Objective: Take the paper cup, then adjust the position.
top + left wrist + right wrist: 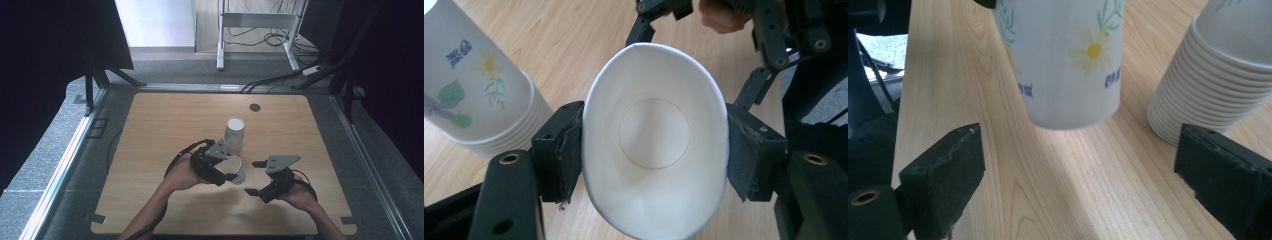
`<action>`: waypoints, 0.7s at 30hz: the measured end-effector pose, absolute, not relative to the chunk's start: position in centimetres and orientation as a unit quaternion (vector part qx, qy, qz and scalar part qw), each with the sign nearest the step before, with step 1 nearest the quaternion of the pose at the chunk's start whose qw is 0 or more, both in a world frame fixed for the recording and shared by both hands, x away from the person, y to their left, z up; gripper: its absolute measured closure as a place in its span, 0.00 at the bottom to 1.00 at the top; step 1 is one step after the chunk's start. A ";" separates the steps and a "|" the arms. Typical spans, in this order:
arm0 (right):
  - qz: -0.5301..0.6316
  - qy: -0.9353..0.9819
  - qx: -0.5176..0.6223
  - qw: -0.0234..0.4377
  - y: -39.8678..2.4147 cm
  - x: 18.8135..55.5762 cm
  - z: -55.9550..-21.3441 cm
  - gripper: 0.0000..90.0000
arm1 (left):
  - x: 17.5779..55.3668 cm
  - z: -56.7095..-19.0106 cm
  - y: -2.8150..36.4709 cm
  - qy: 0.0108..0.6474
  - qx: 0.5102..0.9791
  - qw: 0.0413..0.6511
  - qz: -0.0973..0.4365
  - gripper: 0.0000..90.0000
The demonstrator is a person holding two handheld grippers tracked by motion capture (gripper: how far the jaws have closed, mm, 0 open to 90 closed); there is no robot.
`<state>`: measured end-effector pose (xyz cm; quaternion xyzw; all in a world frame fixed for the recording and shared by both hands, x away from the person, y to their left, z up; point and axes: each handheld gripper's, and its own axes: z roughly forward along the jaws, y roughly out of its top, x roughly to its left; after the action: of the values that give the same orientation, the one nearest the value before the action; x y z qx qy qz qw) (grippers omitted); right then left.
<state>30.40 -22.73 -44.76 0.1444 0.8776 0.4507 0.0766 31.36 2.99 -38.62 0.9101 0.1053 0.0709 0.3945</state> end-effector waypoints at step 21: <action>0.451 0.873 0.167 0.087 -23.8 30.3 -45.4 0.03 | 31.8 -38.1 4.1 0.136 0.923 0.346 0.098 0.35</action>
<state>30.29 -23.79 -45.39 0.1671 0.8726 0.4507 0.0870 31.80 4.07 -38.14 0.9230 0.1362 0.0976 0.3465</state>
